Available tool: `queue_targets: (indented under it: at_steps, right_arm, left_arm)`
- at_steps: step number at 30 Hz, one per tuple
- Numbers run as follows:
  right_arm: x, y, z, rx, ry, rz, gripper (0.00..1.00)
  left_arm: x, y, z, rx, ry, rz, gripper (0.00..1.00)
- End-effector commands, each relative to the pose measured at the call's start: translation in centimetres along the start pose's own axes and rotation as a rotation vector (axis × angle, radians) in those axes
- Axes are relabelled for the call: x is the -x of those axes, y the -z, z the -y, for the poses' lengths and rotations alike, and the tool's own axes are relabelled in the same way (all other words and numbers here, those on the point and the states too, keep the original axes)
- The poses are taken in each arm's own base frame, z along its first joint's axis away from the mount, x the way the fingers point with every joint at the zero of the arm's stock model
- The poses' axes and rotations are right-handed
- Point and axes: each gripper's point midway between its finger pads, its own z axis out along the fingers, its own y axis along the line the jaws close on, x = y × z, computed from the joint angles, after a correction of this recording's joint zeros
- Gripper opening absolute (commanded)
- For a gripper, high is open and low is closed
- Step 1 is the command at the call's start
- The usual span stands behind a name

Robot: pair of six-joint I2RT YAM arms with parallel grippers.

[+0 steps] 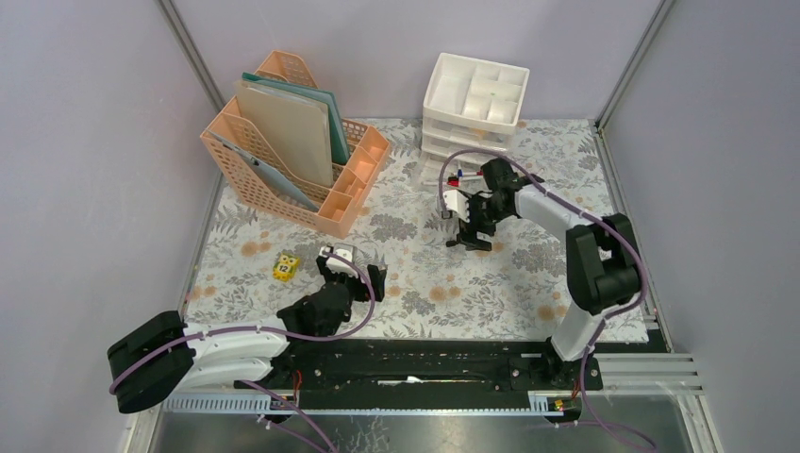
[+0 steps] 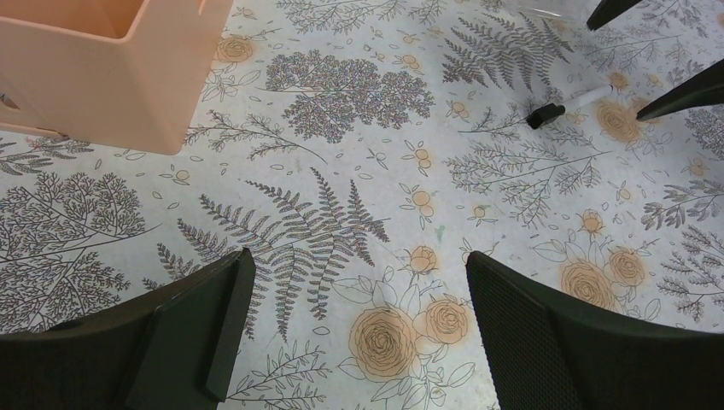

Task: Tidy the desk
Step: Place the stationery in the drawer, then pick up the stationery from the center of the board.

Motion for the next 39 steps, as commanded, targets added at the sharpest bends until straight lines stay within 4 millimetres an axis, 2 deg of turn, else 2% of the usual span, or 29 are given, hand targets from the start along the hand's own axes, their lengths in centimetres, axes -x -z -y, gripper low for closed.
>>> queue_targets:
  at_steps: [1,8,15,21,25,28,32,33,39]
  right_arm:
    - [-2.5,-0.4,1.5,0.039,0.19,-0.146,0.91]
    - [-3.0,-1.8,2.1,0.097,0.177,-0.162,0.75]
    - [-4.0,-2.9,0.9,0.166,0.146,-0.195,0.61]
    - [-4.5,-3.4,0.4,0.192,0.123,-0.223,0.52]
    - [-5.1,-3.6,0.3,0.202,0.107,-0.256,0.43]
    - [-5.4,-3.7,0.3,0.204,0.092,-0.271,0.32]
    - [-5.5,-3.6,0.2,0.195,0.072,-0.279,0.04]
    - [-5.4,-3.5,0.2,0.189,0.066,-0.278,0.0]
    - [-3.9,-2.3,0.9,0.123,0.034,-0.247,0.0]
  left_arm:
    - [1.4,-0.3,0.1,0.013,0.022,0.047,0.99]
    - [1.3,-0.3,0.1,0.012,0.021,0.046,0.99]
    - [1.3,-0.2,0.1,0.012,0.023,0.048,0.99]
    - [1.4,-0.1,0.0,0.011,0.027,0.052,0.99]
    - [1.4,0.0,-0.1,0.01,0.032,0.057,0.99]
    - [1.5,0.0,0.0,0.008,0.034,0.06,0.99]
    - [1.4,0.0,-0.1,0.008,0.035,0.06,0.99]
    - [1.4,0.0,-0.1,0.009,0.035,0.059,0.99]
    - [1.5,0.0,-0.1,0.009,0.036,0.06,0.99]
